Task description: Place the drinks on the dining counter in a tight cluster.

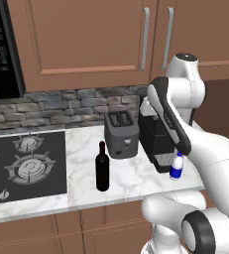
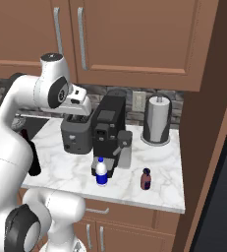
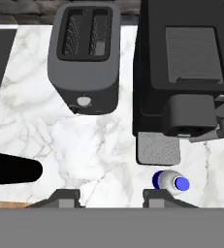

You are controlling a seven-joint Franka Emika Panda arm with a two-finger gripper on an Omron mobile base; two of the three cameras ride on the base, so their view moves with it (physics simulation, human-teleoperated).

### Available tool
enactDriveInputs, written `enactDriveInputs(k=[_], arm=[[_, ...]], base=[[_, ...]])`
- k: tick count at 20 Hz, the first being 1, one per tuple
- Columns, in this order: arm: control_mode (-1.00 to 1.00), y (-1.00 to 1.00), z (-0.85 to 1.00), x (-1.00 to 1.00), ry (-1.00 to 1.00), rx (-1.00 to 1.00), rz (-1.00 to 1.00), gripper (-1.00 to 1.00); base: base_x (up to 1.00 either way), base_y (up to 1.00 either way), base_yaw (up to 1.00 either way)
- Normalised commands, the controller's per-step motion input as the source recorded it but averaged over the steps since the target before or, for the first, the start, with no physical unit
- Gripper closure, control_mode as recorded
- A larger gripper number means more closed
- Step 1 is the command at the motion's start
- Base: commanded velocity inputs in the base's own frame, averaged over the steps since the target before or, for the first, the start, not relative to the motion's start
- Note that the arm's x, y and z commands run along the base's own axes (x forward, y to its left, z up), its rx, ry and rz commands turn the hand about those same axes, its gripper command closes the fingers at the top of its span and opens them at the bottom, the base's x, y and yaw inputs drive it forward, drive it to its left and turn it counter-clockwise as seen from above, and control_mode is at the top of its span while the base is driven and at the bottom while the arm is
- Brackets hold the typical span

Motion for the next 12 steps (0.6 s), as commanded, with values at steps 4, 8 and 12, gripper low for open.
enactDriveInputs(k=[4,8,12], arm=[[-1.0,0.0,-0.02,-0.1,0.0,0.0,0.0,-1.0],[-1.0,-0.01,-0.08,-0.27,0.0,0.0,0.0,-1.0],[-1.0,-0.05,-0.07,-0.35,0.0,0.0,0.0,-1.0]], base=[[0.0,0.0,0.0],[0.0,0.0,0.0],[0.0,0.0,0.0]])
